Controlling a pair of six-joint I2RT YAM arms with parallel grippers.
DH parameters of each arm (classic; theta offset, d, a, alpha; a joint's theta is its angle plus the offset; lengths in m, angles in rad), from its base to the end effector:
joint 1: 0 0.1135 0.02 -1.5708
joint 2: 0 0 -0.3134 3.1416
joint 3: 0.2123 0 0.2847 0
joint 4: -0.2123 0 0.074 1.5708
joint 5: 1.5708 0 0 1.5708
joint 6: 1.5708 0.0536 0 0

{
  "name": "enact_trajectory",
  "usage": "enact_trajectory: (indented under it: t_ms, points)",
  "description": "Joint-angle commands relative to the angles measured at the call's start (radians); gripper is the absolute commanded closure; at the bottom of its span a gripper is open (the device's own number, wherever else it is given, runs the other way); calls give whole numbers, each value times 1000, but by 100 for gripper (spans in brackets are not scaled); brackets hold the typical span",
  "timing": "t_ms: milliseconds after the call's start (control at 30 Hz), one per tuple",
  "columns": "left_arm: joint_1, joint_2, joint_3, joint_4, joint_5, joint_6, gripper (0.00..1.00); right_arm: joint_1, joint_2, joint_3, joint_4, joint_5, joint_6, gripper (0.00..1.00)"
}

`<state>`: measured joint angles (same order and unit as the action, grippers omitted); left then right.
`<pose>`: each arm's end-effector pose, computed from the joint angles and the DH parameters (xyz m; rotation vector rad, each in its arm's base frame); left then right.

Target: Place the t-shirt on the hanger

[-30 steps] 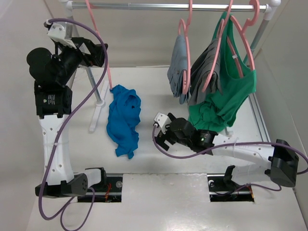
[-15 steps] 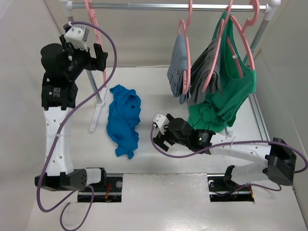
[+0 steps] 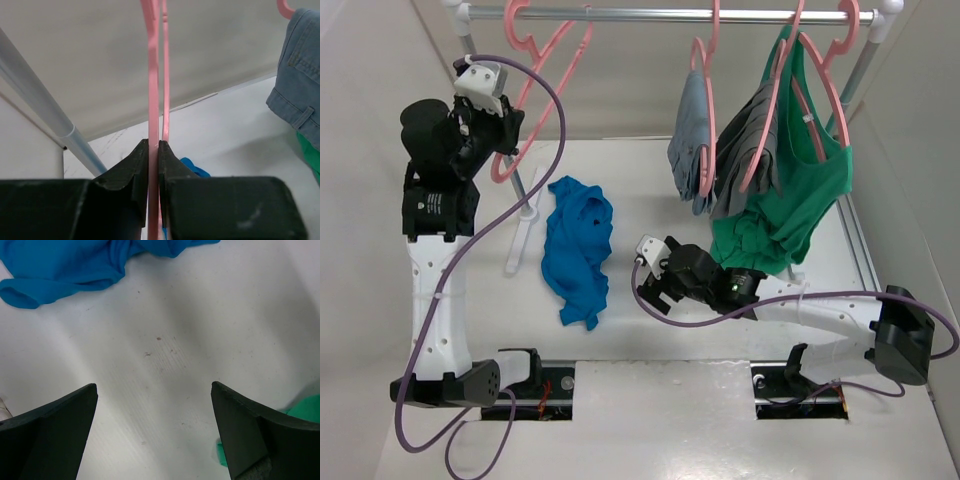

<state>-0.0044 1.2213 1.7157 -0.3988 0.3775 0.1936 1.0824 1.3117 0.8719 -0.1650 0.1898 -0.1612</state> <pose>0.2524 -0.0209 0.6046 0.4471 1.4142 -0.1251 0.1597 0.2789 0.2802 -1.1805 1.8340 0.3220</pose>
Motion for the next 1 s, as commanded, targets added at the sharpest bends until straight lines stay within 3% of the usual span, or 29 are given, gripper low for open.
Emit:
enact_trajectory:
  t_ms: [0,400,967]
  points:
    - [0,-23,-15,20,29,0,100,10,-2,53,5,-9,6,0]
    - [0,-78,-56,187,41,-10,100,10,-2,72,-4,-18,-3,0]
    - [0,-203,-143,221,21,47,100,10,-20,99,-13,-18,-21,0]
